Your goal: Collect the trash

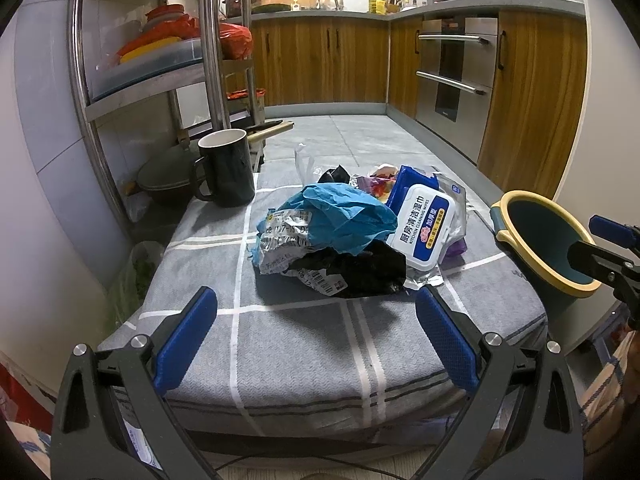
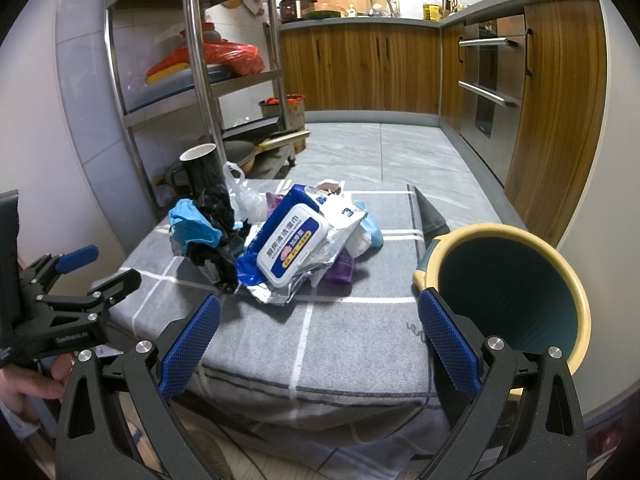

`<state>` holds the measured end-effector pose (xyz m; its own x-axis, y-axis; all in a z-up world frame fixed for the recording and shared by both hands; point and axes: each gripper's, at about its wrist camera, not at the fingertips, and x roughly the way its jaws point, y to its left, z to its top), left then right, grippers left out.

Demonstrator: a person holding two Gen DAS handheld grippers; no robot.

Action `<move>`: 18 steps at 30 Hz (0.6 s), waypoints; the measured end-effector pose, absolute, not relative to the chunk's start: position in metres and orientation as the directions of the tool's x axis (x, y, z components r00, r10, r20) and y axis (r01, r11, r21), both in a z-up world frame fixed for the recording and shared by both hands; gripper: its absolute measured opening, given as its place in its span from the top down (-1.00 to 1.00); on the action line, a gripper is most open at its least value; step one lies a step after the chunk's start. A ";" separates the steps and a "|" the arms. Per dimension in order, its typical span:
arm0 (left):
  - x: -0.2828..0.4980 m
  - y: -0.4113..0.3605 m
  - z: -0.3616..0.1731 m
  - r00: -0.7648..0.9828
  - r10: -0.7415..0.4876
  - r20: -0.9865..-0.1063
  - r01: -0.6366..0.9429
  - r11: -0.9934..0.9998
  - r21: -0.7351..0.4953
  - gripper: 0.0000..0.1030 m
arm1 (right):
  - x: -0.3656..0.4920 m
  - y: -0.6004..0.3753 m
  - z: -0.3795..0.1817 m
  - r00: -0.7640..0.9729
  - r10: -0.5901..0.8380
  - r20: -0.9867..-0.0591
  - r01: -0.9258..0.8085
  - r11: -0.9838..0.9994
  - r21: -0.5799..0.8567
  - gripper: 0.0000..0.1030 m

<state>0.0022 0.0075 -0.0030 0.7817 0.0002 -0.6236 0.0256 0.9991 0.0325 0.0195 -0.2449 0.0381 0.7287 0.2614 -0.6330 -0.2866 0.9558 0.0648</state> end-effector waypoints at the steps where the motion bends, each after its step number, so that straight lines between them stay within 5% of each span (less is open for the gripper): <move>1: 0.002 0.008 -0.003 0.782 0.000 -0.623 0.027 0.999 0.034 -0.89 | 0.020 -0.245 0.038 0.729 0.261 -0.633 -0.286 0.956 0.065 -0.90; 18: 0.001 0.004 -0.001 0.783 -0.013 -0.621 0.038 0.999 0.027 -0.89 | 0.019 -0.245 0.033 0.725 0.259 -0.638 -0.287 0.956 0.063 -0.90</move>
<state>0.0015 0.0042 -0.0013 0.7834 -0.0135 -0.6213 0.0384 0.9989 0.0267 0.0190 -0.2448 0.0329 0.7249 0.2593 -0.6382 -0.2869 0.9559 0.0625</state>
